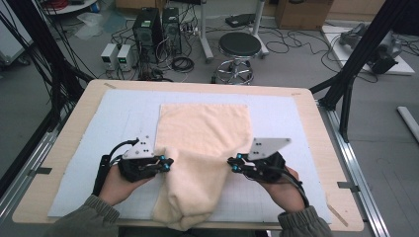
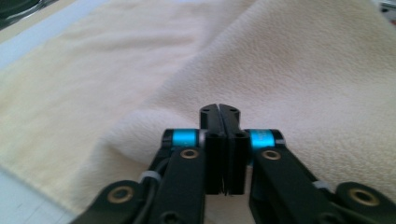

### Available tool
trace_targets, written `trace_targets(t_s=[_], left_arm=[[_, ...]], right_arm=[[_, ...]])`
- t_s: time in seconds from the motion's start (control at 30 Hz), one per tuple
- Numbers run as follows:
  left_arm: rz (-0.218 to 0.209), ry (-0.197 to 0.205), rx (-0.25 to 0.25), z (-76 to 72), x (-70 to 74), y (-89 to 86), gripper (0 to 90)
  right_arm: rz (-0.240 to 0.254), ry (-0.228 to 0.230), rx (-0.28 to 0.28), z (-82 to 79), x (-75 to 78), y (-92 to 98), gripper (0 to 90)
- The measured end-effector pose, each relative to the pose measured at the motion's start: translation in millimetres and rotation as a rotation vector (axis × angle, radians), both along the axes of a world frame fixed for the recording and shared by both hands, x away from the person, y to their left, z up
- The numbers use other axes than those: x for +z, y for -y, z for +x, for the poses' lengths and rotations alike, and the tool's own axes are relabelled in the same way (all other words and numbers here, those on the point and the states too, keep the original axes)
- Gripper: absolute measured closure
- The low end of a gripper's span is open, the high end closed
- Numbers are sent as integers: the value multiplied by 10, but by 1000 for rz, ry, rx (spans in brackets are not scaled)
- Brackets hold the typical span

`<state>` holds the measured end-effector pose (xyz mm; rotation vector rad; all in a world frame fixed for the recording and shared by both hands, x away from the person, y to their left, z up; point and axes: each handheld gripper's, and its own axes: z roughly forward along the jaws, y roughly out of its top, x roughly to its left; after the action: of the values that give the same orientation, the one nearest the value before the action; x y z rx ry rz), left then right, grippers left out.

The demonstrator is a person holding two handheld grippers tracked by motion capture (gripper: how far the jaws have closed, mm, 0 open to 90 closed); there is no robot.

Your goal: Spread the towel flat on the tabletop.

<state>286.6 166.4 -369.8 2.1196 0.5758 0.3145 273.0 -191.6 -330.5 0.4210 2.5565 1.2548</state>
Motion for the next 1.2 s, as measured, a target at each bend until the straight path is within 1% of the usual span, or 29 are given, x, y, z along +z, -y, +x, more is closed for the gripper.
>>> trace_targets(t_s=[0.03, 0.07, 0.1, 0.17, 0.2, 0.27, 0.3, 0.37, 0.4, 0.43, 0.47, 0.5, 0.57, 0.6, 0.63, 0.7, 0.73, 0.77, 0.8, 0.87, 0.9, 0.97, 1.0, 1.03, 1.07, 1.1, 1.17, 1.2], left_arm=[[9, -6, 36, 58, -37, -30, 896], [7, -20, 62, 123, -75, -61, 896], [6, -35, 88, 186, -116, -83, 895], [22, -59, 116, 302, -187, -98, 894], [16, -70, 121, 343, -211, -103, 889], [4, -75, 113, 379, -225, -107, 860], [-11, -78, 109, 375, -227, -98, 847], [-9, -77, 84, 354, -224, -78, 829], [-3, -78, 71, 338, -223, -66, 812], [-7, -83, 59, 315, -223, -50, 792], [-7, -86, 42, 282, -219, -33, 763], [-11, -85, 23, 251, -214, -15, 737], [-9, -88, -11, 193, -204, 20, 681], [-16, -86, -21, 150, -200, 45, 656], [-25, -84, -42, 108, -200, 62, 627], [-53, -98, -78, 16, -224, 93, 593], [-47, -98, -97, -13, -244, 107, 567], [-45, -97, -100, -36, -266, 125, 543], [-32, -99, -106, -53, -295, 144, 524], [-23, -118, -119, -55, -365, 187, 494], [-15, -122, -125, -52, -384, 203, 488], [11, -129, -139, -58, -444, 270, 492], [25, -132, -155, -59, -475, 307, 510], [44, -133, -159, -66, -495, 338, 537], [66, -123, -161, -72, -526, 379, 551], [82, -119, -165, -75, -550, 412, 589], [83, -110, -149, -74, -577, 455, 673], [84, -104, -147, -68, -577, 463, 728]], right_arm=[[-9, -14, -1, 84, -40, -59, 865], [-16, -33, -3, 186, -96, -117, 865], [-19, -62, -6, 304, -167, -177, 864], [-51, -107, -28, 545, -326, -298, 865], [-56, -127, -38, 660, -402, -351, 865], [-81, -168, -73, 853, -546, -437, 865], [-84, -184, -85, 952, -624, -460, 865], [-102, -228, -126, 1108, -772, -479, 865], [-94, -245, -141, 1182, -837, -471, 865], [-67, -265, -163, 1230, -874, -448, 865], [-37, -275, -176, 1263, -890, -423, 865], [-24, -272, -180, 1273, -887, -403, 861], [-33, -252, -170, 1222, -839, -387, 845], [-37, -242, -167, 1192, -808, -379, 832], [-33, -224, -163, 1147, -759, -360, 813], [-12, -192, -154, 1041, -649, -302, 790], [-5, -169, -148, 966, -588, -254, 769], [11, -152, -146, 892, -553, -212, 748], [20, -142, -141, 835, -537, -176, 736], [26, -135, -132, 699, -542, -86, 698], [36, -136, -117, 617, -572, -30, 686], [51, -155, -96, 492, -642, 35, 651], [52, -163, -89, 442, -681, 56, 630], [64, -175, -80, 402, -725, 72, 611], [70, -192, -72, 377, -761, 77, 587], [62, -203, -67, 356, -810, 71, 562], [22, -215, -66, 321, -914, 45, 555], [17, -220, -68, 324, -951, 36, 553]])
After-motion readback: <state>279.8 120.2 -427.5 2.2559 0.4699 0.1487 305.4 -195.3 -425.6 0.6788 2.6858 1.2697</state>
